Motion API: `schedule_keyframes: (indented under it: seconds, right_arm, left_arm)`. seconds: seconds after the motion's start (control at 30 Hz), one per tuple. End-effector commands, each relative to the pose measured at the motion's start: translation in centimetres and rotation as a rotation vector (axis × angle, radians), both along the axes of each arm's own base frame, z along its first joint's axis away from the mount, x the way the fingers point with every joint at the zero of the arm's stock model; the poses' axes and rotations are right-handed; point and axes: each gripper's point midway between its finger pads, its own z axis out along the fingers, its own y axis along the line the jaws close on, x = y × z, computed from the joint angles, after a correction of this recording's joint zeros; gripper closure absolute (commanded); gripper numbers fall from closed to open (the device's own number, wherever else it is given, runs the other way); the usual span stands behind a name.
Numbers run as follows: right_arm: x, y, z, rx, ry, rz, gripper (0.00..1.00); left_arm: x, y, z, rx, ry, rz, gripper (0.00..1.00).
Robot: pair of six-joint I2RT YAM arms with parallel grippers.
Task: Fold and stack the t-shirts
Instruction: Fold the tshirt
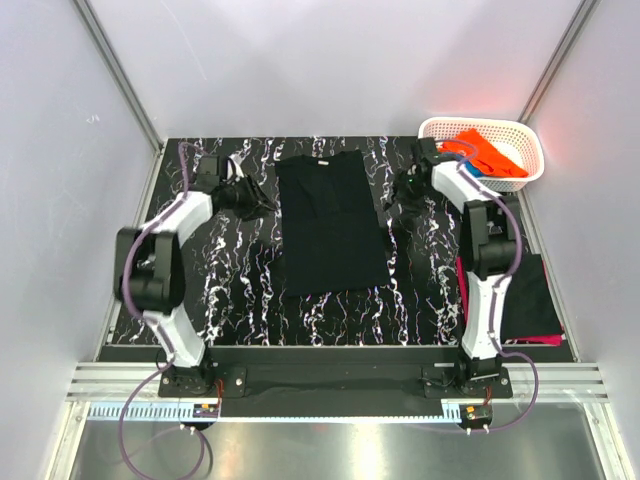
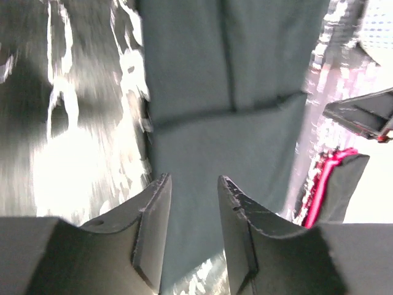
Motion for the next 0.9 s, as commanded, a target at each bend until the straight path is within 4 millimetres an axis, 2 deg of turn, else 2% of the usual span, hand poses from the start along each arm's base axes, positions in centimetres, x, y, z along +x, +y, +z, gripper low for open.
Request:
schedule_keyframes:
  seconds: [0.0, 0.03, 0.07, 0.1, 0.13, 0.17, 0.2, 0.23, 0.27, 0.3, 0.33, 0.37, 0.4, 0.43, 0.5, 0.53, 0.63, 0.67, 0.73, 0.77, 0.87]
  right_arm:
    - [-2.8, -1.9, 7.1, -0.049, -0.086, -0.059, 0.36]
    - [-4.9, -1.4, 6.2, -0.011, -0.032, -0.057, 0.32]
    - [-6.0, -0.9, 6.3, 0.028, -0.014, -0.061, 0.31]
    - [-6.6, -0.2, 7.8, 0.092, -0.046, -0.082, 0.3]
    - [-9.1, 0.5, 6.4, 0.145, 0.021, -0.077, 0.3]
    - [-10.1, 0.8, 6.3, 0.17, 0.03, -0.089, 0.29]
    - [-10.7, 1.1, 7.7, 0.215, -0.009, -0.119, 0.28]
    - [-12.8, 1.1, 6.2, 0.23, 0.044, -0.134, 0.28]
    - [-13.8, 1.3, 6.2, 0.253, 0.045, -0.145, 0.28]
    - [-13.8, 1.6, 7.8, 0.304, -0.025, -0.163, 0.28]
    - [-15.9, 1.6, 6.0, 0.324, 0.015, -0.175, 0.28]
    - [-15.8, 1.8, 7.4, 0.367, -0.073, -0.177, 0.28]
    - [-16.4, 1.8, 7.0, 0.392, -0.066, -0.219, 0.29]
    - [-18.3, 1.6, 4.9, 0.394, -0.022, -0.246, 0.3]
    - [-18.8, 1.9, 4.7, 0.438, -0.048, -0.273, 0.32]
    - [-20.0, 1.9, 3.3, 0.445, -0.014, -0.283, 0.32]
    - [-20.7, 1.9, 2.0, 0.46, -0.007, -0.316, 0.34]
    - [-20.5, 1.9, 2.1, 0.469, -0.031, -0.322, 0.34]
    - [-20.9, 1.5, 1.0, 0.478, -0.028, -0.378, 0.35]
    - [-20.4, 1.6, 1.4, 0.504, -0.053, -0.402, 0.36]
    - [-20.5, 1.5, 0.6, 0.522, -0.074, -0.438, 0.39]
  left_arm:
    - [-4.7, -0.3, 4.8, 0.033, -0.073, 0.041, 0.57]
    - [-7.1, -0.8, 3.0, 0.023, -0.005, 0.066, 0.56]
    - [-8.3, -1.1, 3.0, 0.029, -0.007, 0.092, 0.55]
    - [-10.0, -2.9, 4.4, -0.001, -0.053, 0.074, 0.53]
    - [-12.6, -3.5, 2.3, -0.035, 0.038, 0.131, 0.51]
    - [-13.7, -4.0, 1.6, -0.042, 0.051, 0.167, 0.51]
    - [-15.4, -6.1, 2.9, -0.096, 0.009, 0.139, 0.51]
    - [-17.0, -6.0, 0.6, -0.112, 0.081, 0.233, 0.51]
    - [-17.8, -6.5, 0.3, -0.136, 0.083, 0.257, 0.51]
    - [-18.5, -7.7, 0.8, -0.185, 0.057, 0.249, 0.51]
    - [-19.6, -7.3, -0.4, -0.223, 0.101, 0.31, 0.51]
    - [-19.7, -7.0, -0.6, -0.241, 0.096, 0.347, 0.51]
    - [-19.9, -7.1, -0.6, -0.268, 0.093, 0.362, 0.51]
    - [-20.2, -6.5, -1.3, -0.271, 0.1, 0.401, 0.51]
    - [-20.5, -6.3, -1.8, -0.26, 0.096, 0.42, 0.49]
    - [-20.4, -5.9, -2.6, -0.246, 0.1, 0.455, 0.46]
    - [-20.7, -5.8, -3.8, -0.231, 0.123, 0.484, 0.4]
    - [-20.8, -5.9, -4.5, -0.219, 0.145, 0.492, 0.4]
    - [-21.2, -5.8, -5.5, -0.22, 0.176, 0.533, 0.39]
    - [-21.3, -6.2, -5.6, -0.239, 0.176, 0.542, 0.39]
    - [-21.7, -5.3, -7.3, -0.268, 0.226, 0.637, 0.41]
